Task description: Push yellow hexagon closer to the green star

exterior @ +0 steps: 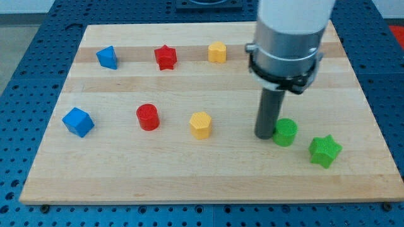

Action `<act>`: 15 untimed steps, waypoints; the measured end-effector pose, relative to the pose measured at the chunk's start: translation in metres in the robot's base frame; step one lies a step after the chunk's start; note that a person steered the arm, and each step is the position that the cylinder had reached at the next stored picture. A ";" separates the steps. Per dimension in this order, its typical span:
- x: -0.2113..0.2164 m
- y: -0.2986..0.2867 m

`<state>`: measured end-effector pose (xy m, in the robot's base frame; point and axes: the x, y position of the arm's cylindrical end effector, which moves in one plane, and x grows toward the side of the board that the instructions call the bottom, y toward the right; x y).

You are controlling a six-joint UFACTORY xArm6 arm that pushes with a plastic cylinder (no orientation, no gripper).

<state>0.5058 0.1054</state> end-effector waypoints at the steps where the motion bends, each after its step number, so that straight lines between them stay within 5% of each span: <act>1: -0.008 0.039; 3: -0.009 0.063; 6: -0.055 -0.042; 7: -0.038 -0.091; 9: 0.014 -0.095; 11: -0.043 -0.140; 12: -0.018 -0.193; 15: 0.001 -0.092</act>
<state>0.5067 0.0131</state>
